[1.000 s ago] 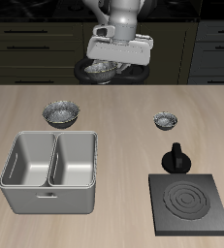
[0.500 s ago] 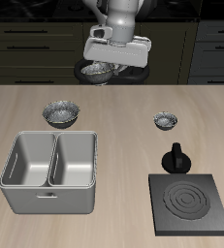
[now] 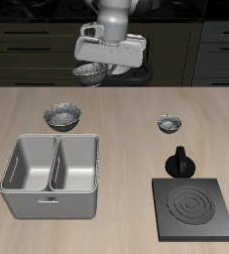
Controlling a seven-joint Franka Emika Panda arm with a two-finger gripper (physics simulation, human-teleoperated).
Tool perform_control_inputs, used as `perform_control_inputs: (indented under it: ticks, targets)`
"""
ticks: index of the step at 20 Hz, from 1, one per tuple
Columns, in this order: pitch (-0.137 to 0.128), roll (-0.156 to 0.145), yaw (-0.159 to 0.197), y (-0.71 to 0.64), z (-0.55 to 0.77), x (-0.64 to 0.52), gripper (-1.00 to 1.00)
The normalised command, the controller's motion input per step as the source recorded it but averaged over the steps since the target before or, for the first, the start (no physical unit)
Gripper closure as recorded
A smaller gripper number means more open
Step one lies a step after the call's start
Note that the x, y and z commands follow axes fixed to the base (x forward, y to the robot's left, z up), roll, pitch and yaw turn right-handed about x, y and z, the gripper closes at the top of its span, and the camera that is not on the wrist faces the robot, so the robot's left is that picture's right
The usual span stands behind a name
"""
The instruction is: Place the medium-sized bowl inside the right compartment of the bowl drainer
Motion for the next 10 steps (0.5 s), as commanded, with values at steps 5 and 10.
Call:
perform_control_inputs:
  ticks: [5,10]
  targets:
    - [0.053,0.026,-0.044,-0.35,0.24,0.3,1.0]
    - [0.017,-0.014,0.018,-0.34,0.21,0.28,1.0]
